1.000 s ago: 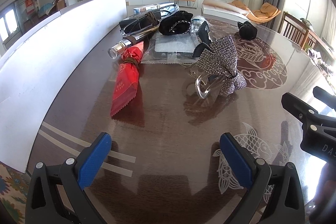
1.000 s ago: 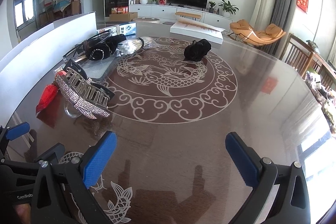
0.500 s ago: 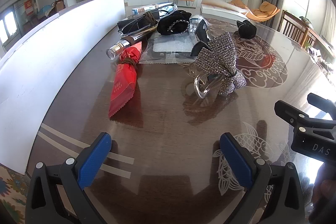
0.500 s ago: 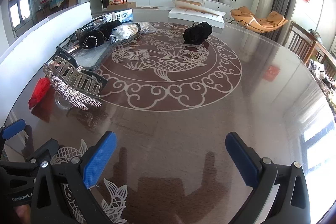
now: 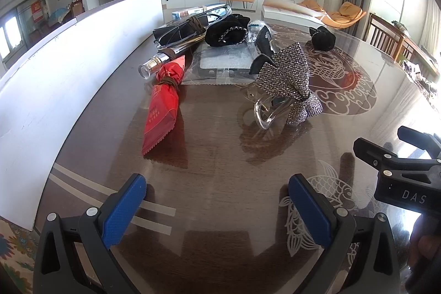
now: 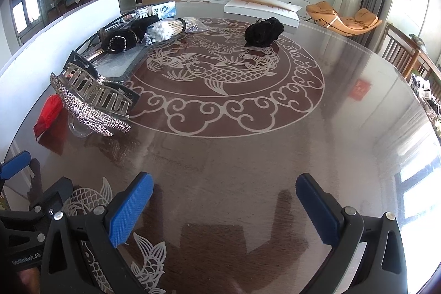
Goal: Organize objects
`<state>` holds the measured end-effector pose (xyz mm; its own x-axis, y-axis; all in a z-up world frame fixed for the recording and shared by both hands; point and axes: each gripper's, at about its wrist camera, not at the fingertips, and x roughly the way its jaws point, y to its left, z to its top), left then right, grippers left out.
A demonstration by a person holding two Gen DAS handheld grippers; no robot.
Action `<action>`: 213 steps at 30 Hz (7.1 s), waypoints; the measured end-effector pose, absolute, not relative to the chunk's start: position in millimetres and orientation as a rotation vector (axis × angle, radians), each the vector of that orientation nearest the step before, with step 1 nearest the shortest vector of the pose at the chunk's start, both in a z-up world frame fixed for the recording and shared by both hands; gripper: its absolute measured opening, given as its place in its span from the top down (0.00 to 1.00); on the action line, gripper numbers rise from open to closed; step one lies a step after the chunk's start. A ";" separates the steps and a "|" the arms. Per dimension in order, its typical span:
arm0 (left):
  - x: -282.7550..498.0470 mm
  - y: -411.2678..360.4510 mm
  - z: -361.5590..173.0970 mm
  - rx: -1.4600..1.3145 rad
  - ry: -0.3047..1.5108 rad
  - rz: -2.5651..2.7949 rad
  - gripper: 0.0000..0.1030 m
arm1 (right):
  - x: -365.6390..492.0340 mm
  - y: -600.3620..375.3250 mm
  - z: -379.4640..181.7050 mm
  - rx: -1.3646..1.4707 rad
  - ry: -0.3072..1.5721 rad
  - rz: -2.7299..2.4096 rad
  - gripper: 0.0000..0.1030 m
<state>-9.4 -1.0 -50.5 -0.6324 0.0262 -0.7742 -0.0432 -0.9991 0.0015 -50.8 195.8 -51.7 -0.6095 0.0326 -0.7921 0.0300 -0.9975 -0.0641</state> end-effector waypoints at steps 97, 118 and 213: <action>-118.3 -46.7 -50.6 -1.508 0.031 2.717 0.00 | -54.8 204.7 -56.5 -1.430 -0.025 2.797 0.00; -30.0 -60.9 -40.0 -1.325 -0.049 2.669 0.82 | -65.1 194.9 -28.1 -1.642 -0.341 3.214 0.00; -24.4 2.1 -47.3 -1.422 0.058 2.732 0.00 | -127.9 223.1 -56.7 -1.398 0.041 2.719 0.00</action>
